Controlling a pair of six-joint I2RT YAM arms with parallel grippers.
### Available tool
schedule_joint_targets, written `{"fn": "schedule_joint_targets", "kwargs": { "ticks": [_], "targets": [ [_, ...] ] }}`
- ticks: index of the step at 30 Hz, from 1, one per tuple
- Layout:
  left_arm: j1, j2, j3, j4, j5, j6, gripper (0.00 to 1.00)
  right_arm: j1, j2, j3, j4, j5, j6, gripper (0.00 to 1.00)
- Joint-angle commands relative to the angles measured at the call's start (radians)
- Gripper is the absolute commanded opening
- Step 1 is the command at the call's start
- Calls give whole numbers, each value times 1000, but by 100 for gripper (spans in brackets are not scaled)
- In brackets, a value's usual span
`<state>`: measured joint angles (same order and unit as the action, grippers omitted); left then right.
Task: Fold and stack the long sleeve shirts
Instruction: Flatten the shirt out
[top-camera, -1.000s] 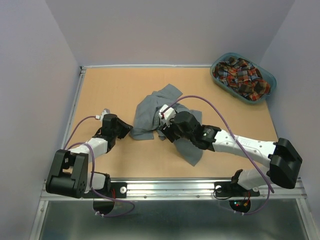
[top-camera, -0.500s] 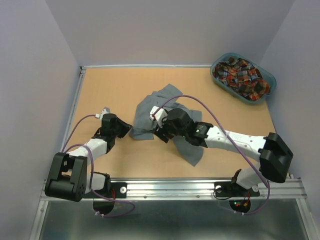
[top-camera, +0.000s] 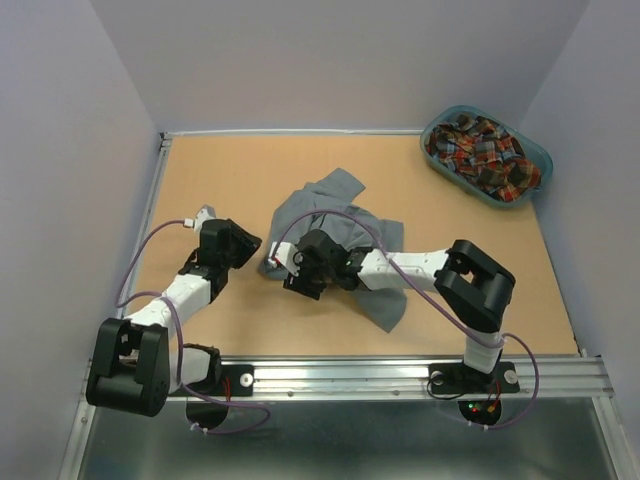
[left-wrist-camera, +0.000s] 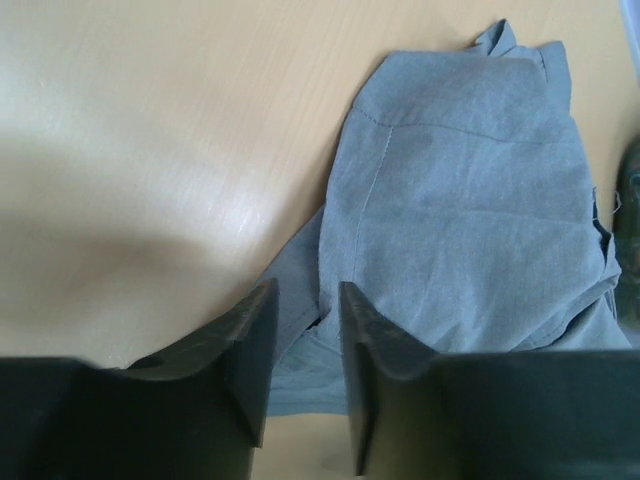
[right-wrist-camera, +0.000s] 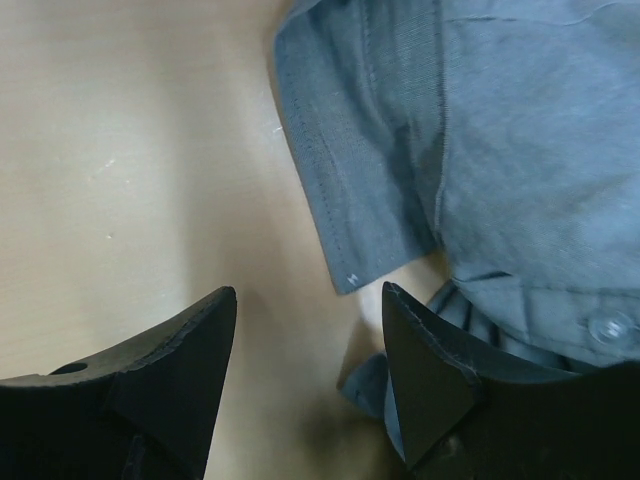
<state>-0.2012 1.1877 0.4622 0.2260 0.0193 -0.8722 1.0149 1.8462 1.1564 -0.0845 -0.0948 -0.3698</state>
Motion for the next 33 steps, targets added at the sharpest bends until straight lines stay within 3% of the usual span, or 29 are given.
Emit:
{"fn": "schedule_joint_targets", "kwargs": {
  "ticks": [1,4,8,10,15,23,33],
  "targets": [
    [2,-69,59,-57,-79,51,55,5,57,75,75,-19,-52,65],
    [16,-103,81,-103,-117,68,73,5,108,94,75,-22,-66,64],
    [32,-143,89,-158,-139,85,85,5,139,100,140,-16,-69,63],
    [37,-169,84,-171,-145,90,86,5,162,103,161,-13,-67,62],
    [57,-212,62,-206,-160,94,86,4,214,123,177,10,-69,47],
    [65,-266,50,-263,-151,124,86,-18,236,135,195,6,-15,1],
    [65,-347,9,-260,-119,151,86,-85,133,189,195,-182,216,1]
  ]
}}
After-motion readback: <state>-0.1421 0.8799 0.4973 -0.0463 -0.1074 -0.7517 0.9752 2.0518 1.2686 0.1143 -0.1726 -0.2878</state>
